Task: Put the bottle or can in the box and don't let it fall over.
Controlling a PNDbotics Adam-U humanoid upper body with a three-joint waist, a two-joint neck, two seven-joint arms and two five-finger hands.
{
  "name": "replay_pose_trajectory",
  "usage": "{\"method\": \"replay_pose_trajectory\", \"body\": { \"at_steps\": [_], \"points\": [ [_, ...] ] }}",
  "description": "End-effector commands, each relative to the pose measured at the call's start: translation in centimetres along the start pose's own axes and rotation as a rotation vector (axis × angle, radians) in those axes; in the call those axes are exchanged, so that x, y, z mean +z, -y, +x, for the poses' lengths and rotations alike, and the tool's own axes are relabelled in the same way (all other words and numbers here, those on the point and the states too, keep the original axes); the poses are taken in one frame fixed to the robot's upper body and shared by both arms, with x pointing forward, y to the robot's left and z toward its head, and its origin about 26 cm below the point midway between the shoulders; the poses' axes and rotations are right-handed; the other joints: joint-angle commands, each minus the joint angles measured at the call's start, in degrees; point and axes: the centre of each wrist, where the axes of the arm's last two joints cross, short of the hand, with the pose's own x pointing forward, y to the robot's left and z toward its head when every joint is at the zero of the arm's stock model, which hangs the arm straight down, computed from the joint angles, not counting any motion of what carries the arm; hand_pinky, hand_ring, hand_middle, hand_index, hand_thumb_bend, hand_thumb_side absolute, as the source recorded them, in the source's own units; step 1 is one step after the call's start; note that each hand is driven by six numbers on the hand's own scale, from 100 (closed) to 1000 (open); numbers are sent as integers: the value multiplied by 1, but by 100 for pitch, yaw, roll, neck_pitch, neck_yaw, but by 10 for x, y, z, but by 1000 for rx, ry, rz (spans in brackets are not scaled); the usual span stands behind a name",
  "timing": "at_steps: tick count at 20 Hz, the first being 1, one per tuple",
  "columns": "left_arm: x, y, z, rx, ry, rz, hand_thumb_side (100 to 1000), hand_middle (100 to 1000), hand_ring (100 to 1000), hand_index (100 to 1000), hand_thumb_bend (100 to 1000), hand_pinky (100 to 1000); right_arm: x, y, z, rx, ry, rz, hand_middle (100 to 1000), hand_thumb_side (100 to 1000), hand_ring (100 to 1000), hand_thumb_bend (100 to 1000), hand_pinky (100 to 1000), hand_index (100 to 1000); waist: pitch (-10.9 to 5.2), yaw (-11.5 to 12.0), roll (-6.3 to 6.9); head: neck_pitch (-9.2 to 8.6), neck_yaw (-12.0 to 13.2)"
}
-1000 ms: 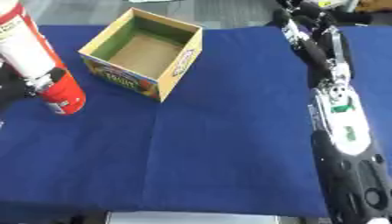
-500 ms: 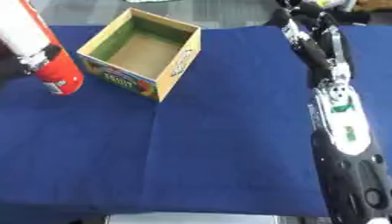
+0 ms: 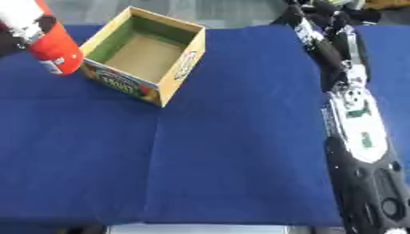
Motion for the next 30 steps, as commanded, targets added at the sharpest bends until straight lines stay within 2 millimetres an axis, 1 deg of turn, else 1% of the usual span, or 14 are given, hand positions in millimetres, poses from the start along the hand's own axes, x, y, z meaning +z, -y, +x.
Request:
{"method": "replay_pose_trajectory", "body": {
  "at_steps": [1, 8, 15, 16, 17, 21, 22, 23, 24, 26, 27, 28, 29, 30],
  "points": [
    [-12, -18, 12, -19, 22, 51, 248, 490, 693, 316, 100, 1000, -6, -7, 15, -19, 54, 29, 1000, 410, 961, 665, 758, 809, -26, -50, 3, -147, 135],
    [-34, -21, 17, -44, 36, 102, 263, 494, 699, 323, 100, 1000, -12, -23, 25, -51, 87, 73, 1000, 412, 961, 663, 758, 809, 169, -293, -1, -331, 539],
    [-37, -21, 13, -58, 44, 112, 263, 494, 699, 323, 100, 1000, -12, -24, 26, -55, 90, 79, 1000, 412, 961, 663, 758, 809, 185, -317, 0, -349, 573],
    [-39, -20, 18, -55, 61, 117, 356, 528, 726, 386, 126, 1000, -12, -29, 27, -64, 90, 93, 1000, 408, 960, 660, 757, 808, 229, -362, 17, -430, 610],
    [-43, -21, 23, -57, 82, 128, 356, 528, 726, 386, 126, 1000, -13, -34, 28, -74, 95, 113, 1000, 408, 960, 660, 757, 808, 279, -439, 34, -501, 664],
    [-49, -23, 22, -65, 121, 141, 400, 553, 744, 468, 250, 1000, -13, -44, 30, -92, 99, 154, 1000, 405, 960, 658, 757, 808, 372, -584, 76, -619, 765],
    [-49, -23, 20, -69, 125, 140, 418, 578, 759, 520, 310, 1000, -13, -45, 31, -94, 99, 160, 1000, 404, 961, 659, 757, 808, 387, -601, 84, -630, 779],
    [-50, -24, 19, -77, 129, 141, 442, 625, 787, 630, 402, 1000, -13, -46, 31, -94, 100, 165, 1000, 404, 961, 659, 757, 808, 399, -617, 92, -644, 789],
    [-50, -26, 18, -91, 135, 141, 449, 658, 802, 717, 445, 1000, -13, -47, 31, -95, 101, 169, 1000, 402, 961, 658, 757, 808, 413, -630, 100, -657, 795],
    [-51, -28, 17, -120, 143, 144, 443, 696, 820, 843, 490, 1000, -13, -48, 31, -96, 101, 173, 1000, 402, 961, 658, 757, 808, 433, -648, 111, -680, 810],
    [-51, -29, 17, -135, 144, 145, 451, 701, 822, 874, 524, 1000, -13, -48, 32, -97, 102, 176, 1000, 403, 960, 658, 757, 808, 442, -659, 116, -692, 821],
    [-51, -29, 16, -151, 145, 141, 466, 715, 828, 915, 604, 1000, -13, -49, 32, -99, 103, 179, 1000, 403, 960, 657, 757, 808, 452, -670, 122, -709, 827],
    [-51, -29, 15, -169, 146, 132, 475, 718, 829, 929, 640, 1000, -13, -49, 32, -101, 104, 181, 1000, 403, 960, 657, 757, 808, 461, -680, 127, -725, 827],
    [-51, -31, 14, -190, 144, 122, 502, 736, 837, 983, 782, 1000, -13, -50, 32, -103, 104, 183, 1000, 399, 960, 656, 757, 808, 468, -687, 134, -736, 823]
  ]
}}
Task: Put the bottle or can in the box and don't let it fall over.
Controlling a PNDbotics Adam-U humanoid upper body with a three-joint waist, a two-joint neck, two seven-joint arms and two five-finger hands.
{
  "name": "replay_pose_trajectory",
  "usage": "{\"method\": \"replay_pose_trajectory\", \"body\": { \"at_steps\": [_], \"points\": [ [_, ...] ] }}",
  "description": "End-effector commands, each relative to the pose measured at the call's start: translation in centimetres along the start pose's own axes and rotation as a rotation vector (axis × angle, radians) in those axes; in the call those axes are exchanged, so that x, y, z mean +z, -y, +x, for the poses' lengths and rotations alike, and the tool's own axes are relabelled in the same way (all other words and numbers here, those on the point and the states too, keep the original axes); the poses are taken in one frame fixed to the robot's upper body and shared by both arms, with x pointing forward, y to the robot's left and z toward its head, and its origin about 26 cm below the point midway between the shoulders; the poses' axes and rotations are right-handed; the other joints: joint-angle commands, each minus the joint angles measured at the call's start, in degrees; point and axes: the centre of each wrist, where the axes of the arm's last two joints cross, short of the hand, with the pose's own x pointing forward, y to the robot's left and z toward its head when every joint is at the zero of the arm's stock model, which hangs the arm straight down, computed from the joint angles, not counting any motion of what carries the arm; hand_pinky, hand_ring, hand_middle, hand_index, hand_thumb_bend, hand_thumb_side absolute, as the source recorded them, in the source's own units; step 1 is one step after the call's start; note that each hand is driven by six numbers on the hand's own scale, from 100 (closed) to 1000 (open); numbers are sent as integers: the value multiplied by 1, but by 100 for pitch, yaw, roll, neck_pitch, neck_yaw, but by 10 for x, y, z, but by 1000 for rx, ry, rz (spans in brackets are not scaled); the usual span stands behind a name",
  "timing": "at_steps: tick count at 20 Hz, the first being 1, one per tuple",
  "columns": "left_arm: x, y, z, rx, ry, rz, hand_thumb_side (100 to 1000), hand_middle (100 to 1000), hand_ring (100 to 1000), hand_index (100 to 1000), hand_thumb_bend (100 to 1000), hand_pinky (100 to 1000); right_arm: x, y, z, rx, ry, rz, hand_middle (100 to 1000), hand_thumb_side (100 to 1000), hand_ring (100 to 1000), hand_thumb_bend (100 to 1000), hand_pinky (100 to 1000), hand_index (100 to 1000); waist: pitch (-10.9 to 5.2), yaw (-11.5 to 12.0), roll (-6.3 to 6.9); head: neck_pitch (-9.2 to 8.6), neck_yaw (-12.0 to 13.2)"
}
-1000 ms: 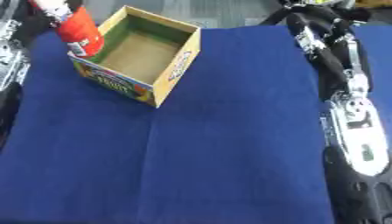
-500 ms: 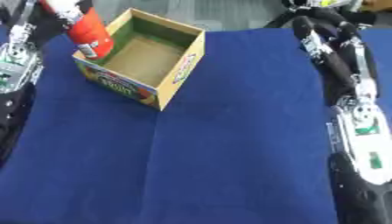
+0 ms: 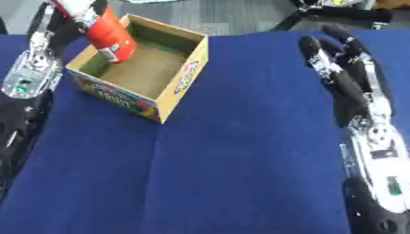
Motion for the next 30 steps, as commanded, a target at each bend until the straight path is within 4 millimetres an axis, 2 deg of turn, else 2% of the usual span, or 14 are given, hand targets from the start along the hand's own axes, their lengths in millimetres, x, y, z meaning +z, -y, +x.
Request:
{"method": "replay_pose_trajectory", "body": {
  "at_steps": [1, 6, 9, 14, 16, 24, 30],
  "points": [
    [-9, -21, 13, -85, 47, 4, 528, 736, 837, 983, 799, 1000, -4, -3, 12, -7, 43, 22, 1000, 403, 960, 656, 757, 808, -85, -11, 16, -114, 21],
    [-9, -24, 9, -155, 22, -8, 562, 734, 836, 1000, 834, 1000, -4, -4, 11, -8, 39, 28, 1000, 401, 960, 656, 757, 808, -72, -24, 36, -105, 34],
    [-8, -24, 8, -159, 12, -2, 526, 726, 832, 1000, 763, 1000, -4, -4, 11, -8, 40, 28, 1000, 401, 959, 656, 757, 809, -69, -32, 38, -118, 32],
    [-4, -27, 5, -129, 6, 23, 524, 680, 810, 910, 615, 1000, -3, -1, 11, -2, 37, 21, 1000, 400, 960, 657, 757, 809, -89, 26, 26, -80, -15],
    [-2, -28, 4, -117, 2, 25, 535, 658, 798, 877, 592, 1000, -3, 1, 10, 2, 34, 14, 1000, 399, 960, 658, 757, 809, -111, 62, 14, -58, -42],
    [17, -34, -4, -54, -30, 0, 580, 612, 769, 799, 510, 1000, 2, 14, 5, 29, 14, -33, 1000, 404, 960, 662, 759, 810, -339, 318, -43, 210, -249],
    [43, -44, -13, -30, -56, -21, 588, 607, 763, 784, 458, 1000, 7, 26, 1, 53, -1, -80, 1000, 416, 959, 662, 759, 810, -561, 516, -70, 455, -504]
  ]
}}
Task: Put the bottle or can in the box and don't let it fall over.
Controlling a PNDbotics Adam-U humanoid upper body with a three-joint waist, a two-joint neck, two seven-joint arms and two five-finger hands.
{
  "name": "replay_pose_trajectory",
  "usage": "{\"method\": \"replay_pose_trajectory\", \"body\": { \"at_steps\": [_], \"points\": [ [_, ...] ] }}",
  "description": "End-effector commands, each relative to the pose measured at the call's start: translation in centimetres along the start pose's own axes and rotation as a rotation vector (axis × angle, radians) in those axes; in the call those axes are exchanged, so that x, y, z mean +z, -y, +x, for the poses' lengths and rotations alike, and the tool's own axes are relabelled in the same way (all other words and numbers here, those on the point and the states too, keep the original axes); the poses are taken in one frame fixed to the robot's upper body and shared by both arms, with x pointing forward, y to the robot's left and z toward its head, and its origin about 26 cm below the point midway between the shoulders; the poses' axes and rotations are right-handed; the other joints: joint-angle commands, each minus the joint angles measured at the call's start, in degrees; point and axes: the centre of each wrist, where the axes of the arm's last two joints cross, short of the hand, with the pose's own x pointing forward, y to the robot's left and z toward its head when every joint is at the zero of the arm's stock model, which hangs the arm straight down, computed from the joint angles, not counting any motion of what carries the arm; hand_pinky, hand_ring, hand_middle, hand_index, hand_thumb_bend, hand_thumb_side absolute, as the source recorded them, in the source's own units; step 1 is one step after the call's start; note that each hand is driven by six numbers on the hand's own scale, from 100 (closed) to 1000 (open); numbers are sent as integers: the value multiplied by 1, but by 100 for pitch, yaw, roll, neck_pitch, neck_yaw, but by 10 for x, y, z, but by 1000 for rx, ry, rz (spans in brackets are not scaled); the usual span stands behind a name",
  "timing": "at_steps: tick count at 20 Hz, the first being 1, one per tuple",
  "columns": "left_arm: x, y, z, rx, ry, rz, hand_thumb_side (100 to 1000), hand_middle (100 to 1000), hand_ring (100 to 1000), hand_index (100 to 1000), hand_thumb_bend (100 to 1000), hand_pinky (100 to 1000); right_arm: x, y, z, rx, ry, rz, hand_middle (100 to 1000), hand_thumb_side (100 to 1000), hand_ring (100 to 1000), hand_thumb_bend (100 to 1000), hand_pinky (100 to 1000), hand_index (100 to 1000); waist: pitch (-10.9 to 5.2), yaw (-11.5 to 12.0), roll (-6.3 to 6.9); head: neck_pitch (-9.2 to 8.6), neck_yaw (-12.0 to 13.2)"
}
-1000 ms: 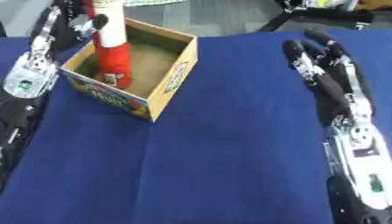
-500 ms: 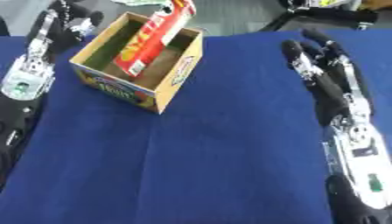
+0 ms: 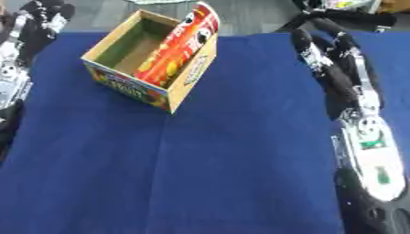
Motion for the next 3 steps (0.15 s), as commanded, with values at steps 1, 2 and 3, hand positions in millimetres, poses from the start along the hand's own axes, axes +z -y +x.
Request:
{"method": "replay_pose_trajectory", "body": {
  "at_steps": [1, 2, 3],
  "points": [
    [6, -21, 12, -13, 37, 4, 590, 609, 765, 784, 449, 1000, -2, 10, 7, 32, 25, -26, 1000, 418, 959, 662, 759, 810, -176, 53, -4, 125, -119],
    [12, -23, 10, -7, 34, 0, 594, 610, 766, 782, 434, 1000, -2, 12, 7, 34, 24, -33, 1000, 419, 959, 663, 759, 810, -205, 79, -9, 157, -146],
    [17, -25, 9, -1, 33, -3, 596, 610, 766, 781, 425, 1000, -1, 13, 7, 37, 22, -40, 1000, 419, 959, 663, 759, 810, -231, 108, -15, 187, -181]
  ]
}}
